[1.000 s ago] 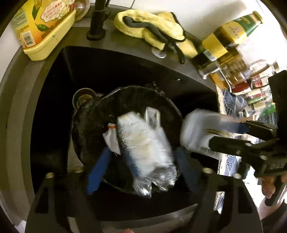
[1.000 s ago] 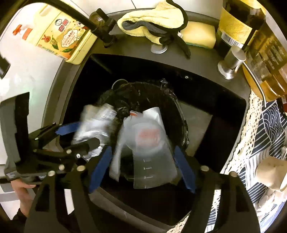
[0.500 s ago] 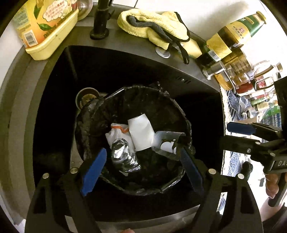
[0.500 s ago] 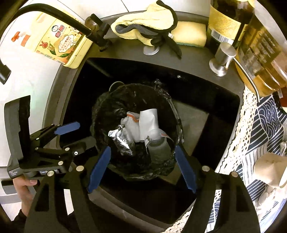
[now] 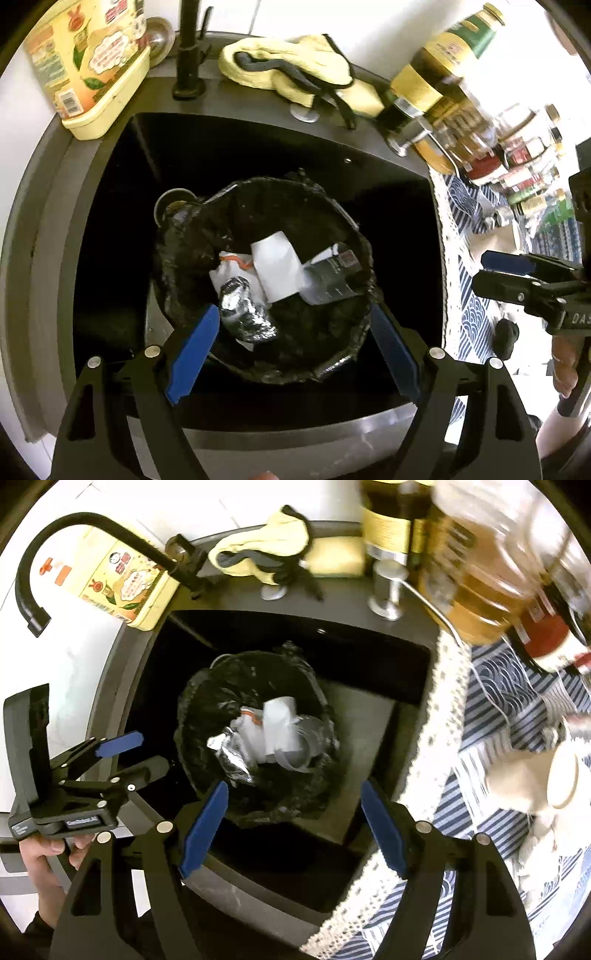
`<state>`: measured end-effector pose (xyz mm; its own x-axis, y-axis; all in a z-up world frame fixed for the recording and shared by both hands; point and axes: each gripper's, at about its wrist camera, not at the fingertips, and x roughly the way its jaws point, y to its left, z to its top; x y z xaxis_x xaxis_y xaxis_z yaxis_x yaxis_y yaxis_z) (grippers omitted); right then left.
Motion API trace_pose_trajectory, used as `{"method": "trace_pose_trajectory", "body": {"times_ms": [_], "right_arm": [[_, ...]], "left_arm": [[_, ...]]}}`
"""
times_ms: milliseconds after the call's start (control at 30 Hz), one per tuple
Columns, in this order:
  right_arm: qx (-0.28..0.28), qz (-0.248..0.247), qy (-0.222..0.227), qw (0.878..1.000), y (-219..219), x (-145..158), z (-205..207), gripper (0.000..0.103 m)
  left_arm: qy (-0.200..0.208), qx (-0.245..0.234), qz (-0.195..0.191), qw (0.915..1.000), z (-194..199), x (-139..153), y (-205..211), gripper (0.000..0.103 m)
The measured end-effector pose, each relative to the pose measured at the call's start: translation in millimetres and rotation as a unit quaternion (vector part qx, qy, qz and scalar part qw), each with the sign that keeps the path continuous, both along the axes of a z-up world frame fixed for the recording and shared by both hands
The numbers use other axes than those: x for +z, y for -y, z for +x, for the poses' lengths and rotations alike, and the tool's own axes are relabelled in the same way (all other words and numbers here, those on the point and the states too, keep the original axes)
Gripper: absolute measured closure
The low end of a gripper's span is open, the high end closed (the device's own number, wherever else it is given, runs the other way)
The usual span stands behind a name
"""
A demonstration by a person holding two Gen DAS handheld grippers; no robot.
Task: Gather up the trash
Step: 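Move both tools back from the bin to the tablecloth, then grasp the black round scrubber with the left tool while the right tool grasps crumpled white tissue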
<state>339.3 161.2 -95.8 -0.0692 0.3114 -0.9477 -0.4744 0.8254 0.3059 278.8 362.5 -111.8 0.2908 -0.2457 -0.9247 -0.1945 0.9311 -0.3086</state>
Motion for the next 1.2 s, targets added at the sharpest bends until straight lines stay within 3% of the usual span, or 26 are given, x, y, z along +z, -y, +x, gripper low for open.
{"method": "trace_pose_trajectory", "body": {"times_ms": [367, 733, 1200], "right_arm": [[-0.038, -0.014, 0.010, 0.999, 88, 9, 1, 0.029], [-0.103, -0.023, 0.047, 0.993, 222, 39, 42, 0.029], [-0.114, -0.016, 0.040, 0.992, 339, 26, 68, 0.029]], "left_arm": [[0.006, -0.047, 0.008, 0.9988, 3, 15, 72, 0.021], [0.020, -0.074, 0.005, 0.9970, 17, 23, 169, 0.021], [0.022, -0.081, 0.029, 0.9960, 10, 29, 306, 0.021]]}}
